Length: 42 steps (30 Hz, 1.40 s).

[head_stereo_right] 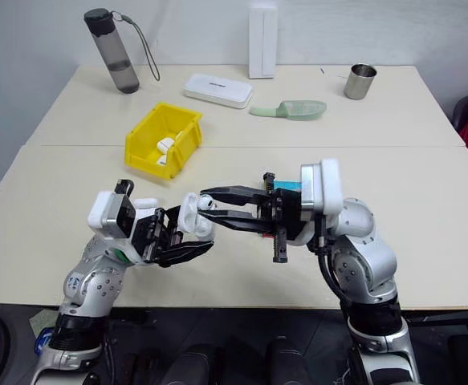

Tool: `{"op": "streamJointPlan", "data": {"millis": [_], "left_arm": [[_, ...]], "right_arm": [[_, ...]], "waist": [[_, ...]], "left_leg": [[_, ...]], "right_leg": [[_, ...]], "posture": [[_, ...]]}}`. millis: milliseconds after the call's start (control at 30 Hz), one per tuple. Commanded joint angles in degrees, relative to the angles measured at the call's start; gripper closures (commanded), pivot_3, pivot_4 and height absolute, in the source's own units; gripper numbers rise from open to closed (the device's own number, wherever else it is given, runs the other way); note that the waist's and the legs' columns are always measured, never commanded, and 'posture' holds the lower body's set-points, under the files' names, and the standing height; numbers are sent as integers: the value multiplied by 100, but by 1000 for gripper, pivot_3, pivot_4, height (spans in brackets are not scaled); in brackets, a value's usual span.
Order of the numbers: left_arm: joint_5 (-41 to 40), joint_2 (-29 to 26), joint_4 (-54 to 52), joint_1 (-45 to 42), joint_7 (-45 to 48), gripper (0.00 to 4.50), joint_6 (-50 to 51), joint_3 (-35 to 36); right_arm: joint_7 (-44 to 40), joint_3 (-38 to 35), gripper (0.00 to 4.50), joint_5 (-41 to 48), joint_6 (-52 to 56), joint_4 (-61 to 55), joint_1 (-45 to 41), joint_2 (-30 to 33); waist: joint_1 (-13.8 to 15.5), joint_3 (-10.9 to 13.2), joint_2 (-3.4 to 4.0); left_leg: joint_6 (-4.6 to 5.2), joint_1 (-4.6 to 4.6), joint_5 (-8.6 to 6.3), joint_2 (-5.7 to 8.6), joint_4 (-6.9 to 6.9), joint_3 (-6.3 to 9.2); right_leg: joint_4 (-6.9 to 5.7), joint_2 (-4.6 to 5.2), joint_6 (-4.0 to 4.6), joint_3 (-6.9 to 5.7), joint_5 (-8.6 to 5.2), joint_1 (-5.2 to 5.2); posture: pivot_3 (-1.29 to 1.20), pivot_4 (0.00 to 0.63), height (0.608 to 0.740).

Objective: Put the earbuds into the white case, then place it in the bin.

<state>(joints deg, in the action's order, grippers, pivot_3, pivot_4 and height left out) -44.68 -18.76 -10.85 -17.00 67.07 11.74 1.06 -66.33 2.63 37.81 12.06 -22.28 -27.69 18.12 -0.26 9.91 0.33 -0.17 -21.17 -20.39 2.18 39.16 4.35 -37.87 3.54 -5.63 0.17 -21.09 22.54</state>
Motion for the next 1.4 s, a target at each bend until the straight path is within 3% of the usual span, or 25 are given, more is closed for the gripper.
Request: {"op": "streamJointPlan", "data": {"millis": [33, 1400], "left_arm": [[-140, 4, -330, 3, -69, 1740, 70, 43], [-68, 9, -760, 216, -71, 1740, -51, 5]], "right_arm": [[-62, 93, 4065, 13, -315, -71, 18, -65], [-227, 354, 4065, -249, -908, 669, -121, 69]], "waist": [[0, 0, 0], [-1, 0, 0]], "left_leg": [[0, 0, 0, 0, 0, 0], [-2, 0, 1, 0, -1, 1]], "right_leg": [[0, 0, 0, 0, 0, 0], [1, 0, 0, 0, 0, 0]], "posture": [[0, 150, 740], [0, 150, 740]]}}
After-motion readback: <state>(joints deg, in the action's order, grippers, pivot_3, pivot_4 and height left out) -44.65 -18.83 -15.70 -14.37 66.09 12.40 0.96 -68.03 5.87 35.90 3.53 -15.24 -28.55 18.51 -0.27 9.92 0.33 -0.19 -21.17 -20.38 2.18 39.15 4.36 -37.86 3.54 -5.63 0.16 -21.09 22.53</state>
